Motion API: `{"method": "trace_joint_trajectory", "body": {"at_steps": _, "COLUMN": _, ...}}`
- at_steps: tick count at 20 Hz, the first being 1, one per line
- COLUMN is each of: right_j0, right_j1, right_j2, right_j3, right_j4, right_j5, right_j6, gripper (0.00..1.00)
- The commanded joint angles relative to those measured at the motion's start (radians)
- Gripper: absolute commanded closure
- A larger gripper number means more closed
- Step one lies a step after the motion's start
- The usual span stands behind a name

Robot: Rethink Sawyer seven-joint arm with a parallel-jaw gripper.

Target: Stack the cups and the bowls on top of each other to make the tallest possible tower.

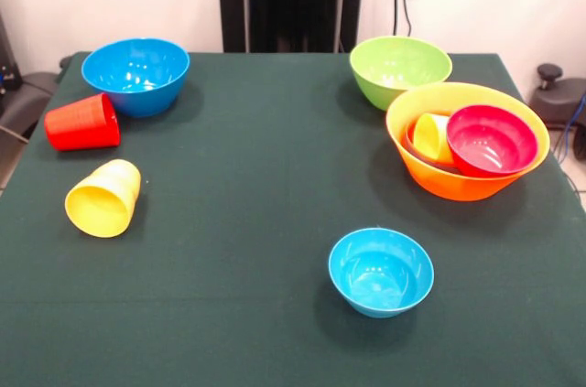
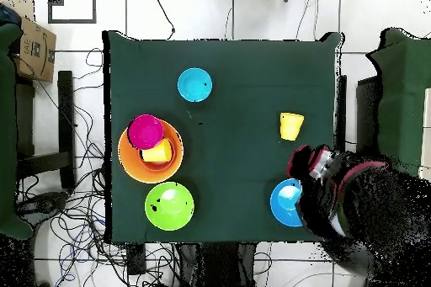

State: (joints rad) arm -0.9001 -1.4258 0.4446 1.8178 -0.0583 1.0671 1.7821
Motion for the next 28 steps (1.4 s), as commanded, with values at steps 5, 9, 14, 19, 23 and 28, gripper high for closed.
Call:
{"method": "trace_joint_trajectory", "body": {"at_steps": 5, "right_j0": -0.036, "right_j1": 0.098, "right_j2": 0.118, "right_j3": 0.047, "right_j4": -0.096, "right_j5": 0.078, "right_j6": -0.428, "gripper": 0.0}}
{"method": "trace_joint_trajectory", "body": {"at_steps": 9, "right_j0": -0.054, "right_j1": 0.098, "right_j2": 0.116, "right_j3": 0.157, "right_j4": -0.103, "right_j5": -0.059, "right_j6": -0.416, "gripper": 0.0}}
{"method": "trace_joint_trajectory", "body": {"at_steps": 14, "right_j0": -0.075, "right_j1": 0.076, "right_j2": 0.125, "right_j3": 0.266, "right_j4": -0.053, "right_j5": -0.157, "right_j6": -0.418, "gripper": 0.0}}
{"method": "trace_joint_trajectory", "body": {"at_steps": 19, "right_j0": -0.095, "right_j1": 0.052, "right_j2": 0.144, "right_j3": 0.351, "right_j4": -0.016, "right_j5": -0.229, "right_j6": -0.419, "gripper": 0.0}}
{"method": "trace_joint_trajectory", "body": {"at_steps": 23, "right_j0": -0.113, "right_j1": 0.061, "right_j2": 0.166, "right_j3": 0.394, "right_j4": -0.009, "right_j5": -0.287, "right_j6": -0.403, "gripper": 0.0}}
{"method": "trace_joint_trajectory", "body": {"at_steps": 28, "right_j0": -0.146, "right_j1": 0.101, "right_j2": 0.207, "right_j3": 0.424, "right_j4": -0.029, "right_j5": -0.353, "right_j6": -0.368, "gripper": 0.0}}
